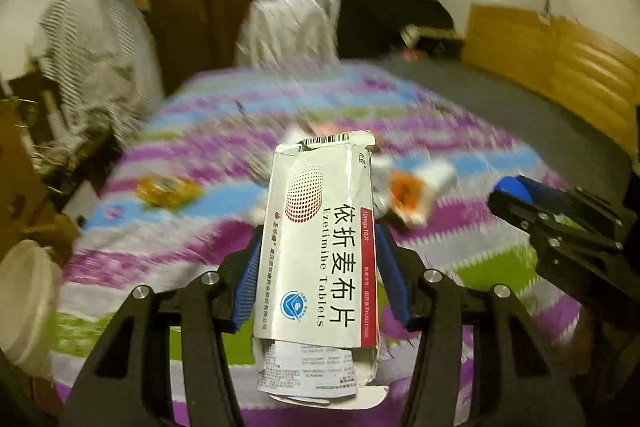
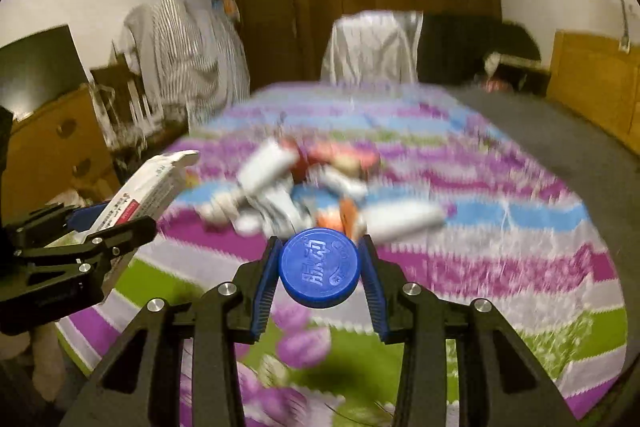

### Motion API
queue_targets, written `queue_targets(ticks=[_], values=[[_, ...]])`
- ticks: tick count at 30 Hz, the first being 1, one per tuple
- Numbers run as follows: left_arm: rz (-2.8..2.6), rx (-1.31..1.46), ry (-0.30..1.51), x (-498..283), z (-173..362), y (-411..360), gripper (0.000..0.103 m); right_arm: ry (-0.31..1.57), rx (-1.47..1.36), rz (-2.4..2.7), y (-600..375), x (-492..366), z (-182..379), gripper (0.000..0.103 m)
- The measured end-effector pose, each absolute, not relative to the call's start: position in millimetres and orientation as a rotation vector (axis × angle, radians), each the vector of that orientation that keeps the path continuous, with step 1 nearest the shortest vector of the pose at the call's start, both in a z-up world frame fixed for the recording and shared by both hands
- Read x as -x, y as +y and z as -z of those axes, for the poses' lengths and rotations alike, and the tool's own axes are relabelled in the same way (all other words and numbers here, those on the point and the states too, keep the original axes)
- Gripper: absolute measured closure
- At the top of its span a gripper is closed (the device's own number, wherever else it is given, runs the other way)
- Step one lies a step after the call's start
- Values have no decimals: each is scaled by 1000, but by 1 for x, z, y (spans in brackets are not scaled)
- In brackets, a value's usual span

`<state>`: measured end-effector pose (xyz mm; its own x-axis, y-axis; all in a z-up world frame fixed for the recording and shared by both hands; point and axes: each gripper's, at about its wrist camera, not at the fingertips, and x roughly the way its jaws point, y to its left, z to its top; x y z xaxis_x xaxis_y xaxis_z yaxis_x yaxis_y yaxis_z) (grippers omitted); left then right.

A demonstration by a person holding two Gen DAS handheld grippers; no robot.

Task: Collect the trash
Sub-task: 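Grasp the white medicine box with the left tool while the right tool grasps the blue cap, then carry medicine box and blue cap to the white bucket and release both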

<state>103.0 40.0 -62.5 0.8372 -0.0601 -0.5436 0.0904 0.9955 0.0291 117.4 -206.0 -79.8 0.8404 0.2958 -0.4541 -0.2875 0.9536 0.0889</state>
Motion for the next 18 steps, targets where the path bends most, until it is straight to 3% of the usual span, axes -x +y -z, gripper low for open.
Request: queue_targets(ticks=[8,18], values=[[-47,-13,367,-61,21,51,51,283,-6,-267,-200,-71,25,62],[-64,-6,304,-40,6,46,51,217,2,-260,-193,-37,2,62]])
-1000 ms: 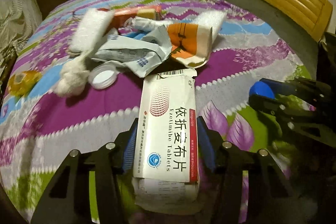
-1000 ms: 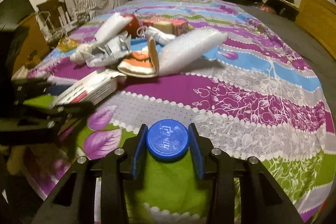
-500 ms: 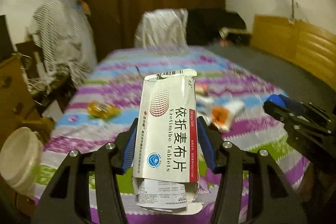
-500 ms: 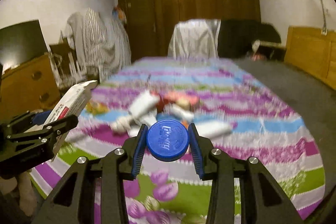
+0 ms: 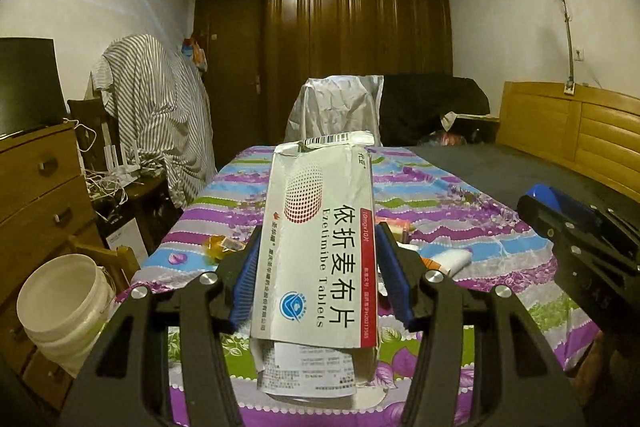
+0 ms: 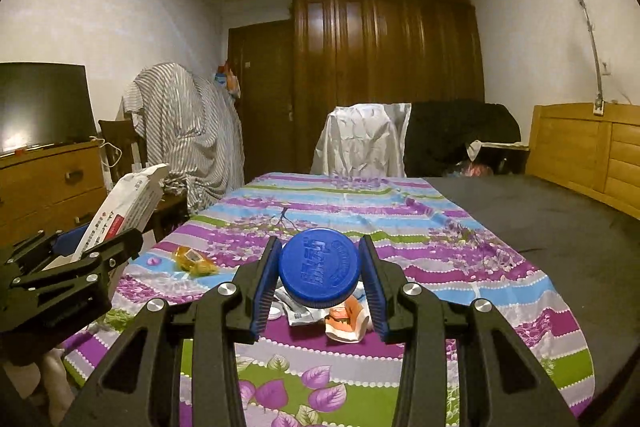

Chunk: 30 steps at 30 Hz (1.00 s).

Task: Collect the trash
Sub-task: 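Carry medicine box and blue cap to the white bucket and release both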

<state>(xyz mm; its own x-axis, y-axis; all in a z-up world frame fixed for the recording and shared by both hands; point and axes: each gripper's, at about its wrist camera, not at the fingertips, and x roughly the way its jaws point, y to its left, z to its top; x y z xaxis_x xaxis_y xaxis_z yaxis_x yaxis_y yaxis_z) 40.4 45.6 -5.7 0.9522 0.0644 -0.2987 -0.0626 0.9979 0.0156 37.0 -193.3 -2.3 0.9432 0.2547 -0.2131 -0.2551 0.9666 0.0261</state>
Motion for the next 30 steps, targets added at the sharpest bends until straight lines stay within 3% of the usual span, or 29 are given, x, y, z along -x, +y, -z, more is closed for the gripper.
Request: queue_targets(ticks=[14,30], values=[[-167,13,294,-40,-8,91,51,234,47,-372,-150,-56,-14,62],[-505,87,301,-15,-30,262,51,272,121,-707,64,-88,-55,62]])
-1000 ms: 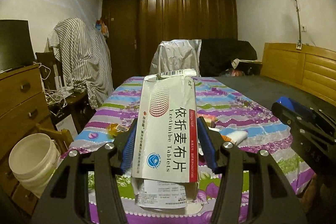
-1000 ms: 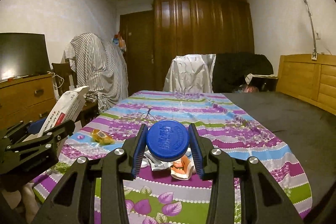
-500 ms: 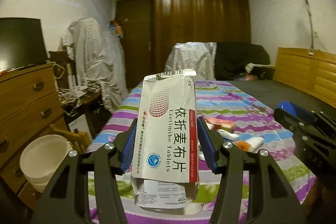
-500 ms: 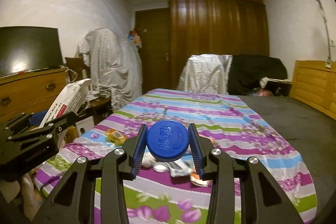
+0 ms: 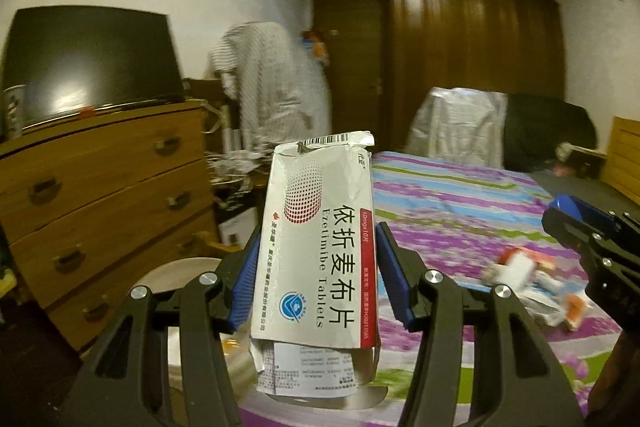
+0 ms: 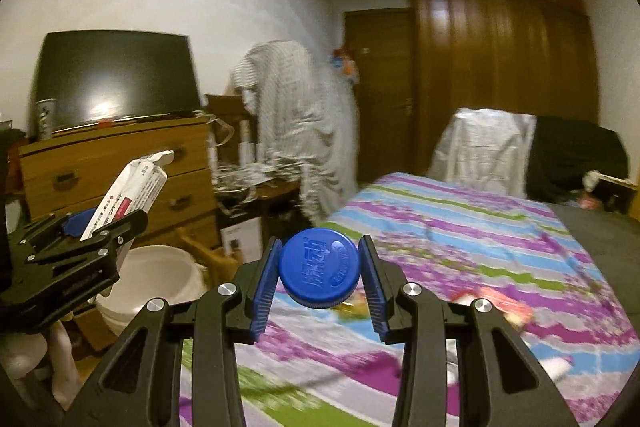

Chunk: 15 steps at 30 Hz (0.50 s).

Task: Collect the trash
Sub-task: 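Carry medicine box and blue cap to the white bucket and release both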

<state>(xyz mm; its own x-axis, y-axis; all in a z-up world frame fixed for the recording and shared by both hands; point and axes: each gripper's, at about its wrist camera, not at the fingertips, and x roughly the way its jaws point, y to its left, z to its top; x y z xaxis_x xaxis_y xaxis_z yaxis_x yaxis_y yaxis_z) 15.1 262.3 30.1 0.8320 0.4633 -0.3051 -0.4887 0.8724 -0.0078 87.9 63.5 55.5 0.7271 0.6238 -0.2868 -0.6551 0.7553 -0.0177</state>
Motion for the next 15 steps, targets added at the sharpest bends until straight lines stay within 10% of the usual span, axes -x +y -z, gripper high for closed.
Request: queue_targets(ticks=[15], values=[[-732,187,434,13,-7,410,51,432,225,-988,297,-107,-52,62]])
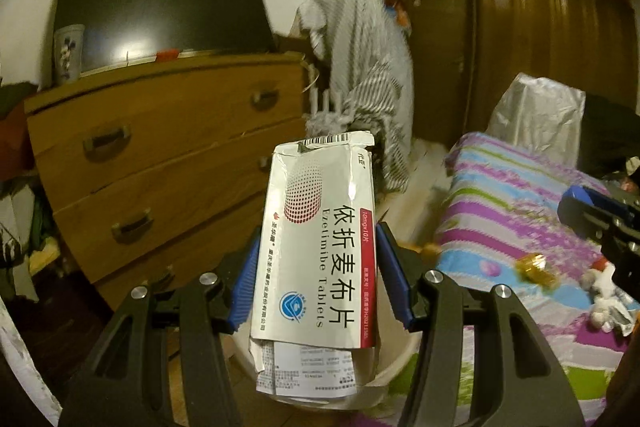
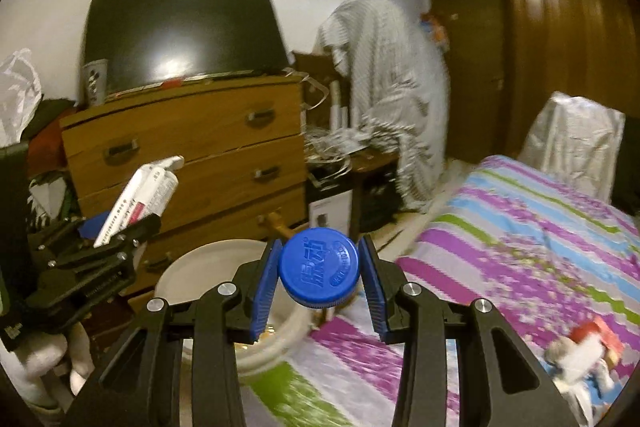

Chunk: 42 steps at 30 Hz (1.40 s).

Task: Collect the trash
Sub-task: 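Carry medicine box and blue cap to the white bucket and release both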

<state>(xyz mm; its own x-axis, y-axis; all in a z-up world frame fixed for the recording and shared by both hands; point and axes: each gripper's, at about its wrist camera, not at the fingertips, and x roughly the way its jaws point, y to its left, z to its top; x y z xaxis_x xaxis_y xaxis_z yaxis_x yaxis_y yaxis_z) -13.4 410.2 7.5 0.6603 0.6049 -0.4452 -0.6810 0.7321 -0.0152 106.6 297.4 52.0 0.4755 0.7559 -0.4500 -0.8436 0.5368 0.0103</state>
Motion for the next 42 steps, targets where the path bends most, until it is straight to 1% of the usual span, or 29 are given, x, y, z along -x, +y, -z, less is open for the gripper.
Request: queue_targets(ticks=[6,15,20,27,30,31,32,33,36,42], values=[[-745,226,527,4,12,456,51,551,296,-1056,373,-124,-29,62],[-693,327,727,-25,52,503,51,808,393,-1130,452,-155,33,62],[-694,356,793,-28,74,522,51,846,400,-1133,460,-164,52,62],[-693,362,795,-30,79,526,51,869,402,-1138,462,-168,65,62],[-696,360,796,-31,79,527,48,870,397,-1142,460,-169,65,62],[-698,360,796,-31,79,527,48,871,394,-1144,460,-169,66,60],[-702,358,799,-32,80,527,48,872,388,-1147,459,-170,65,50],[-710,359,802,-31,80,529,47,869,375,-1151,457,-171,65,45],[-726,361,800,-29,80,532,43,864,356,-1152,452,-173,63,43],[-728,359,796,-29,77,529,43,845,326,-1150,437,-172,54,43]])
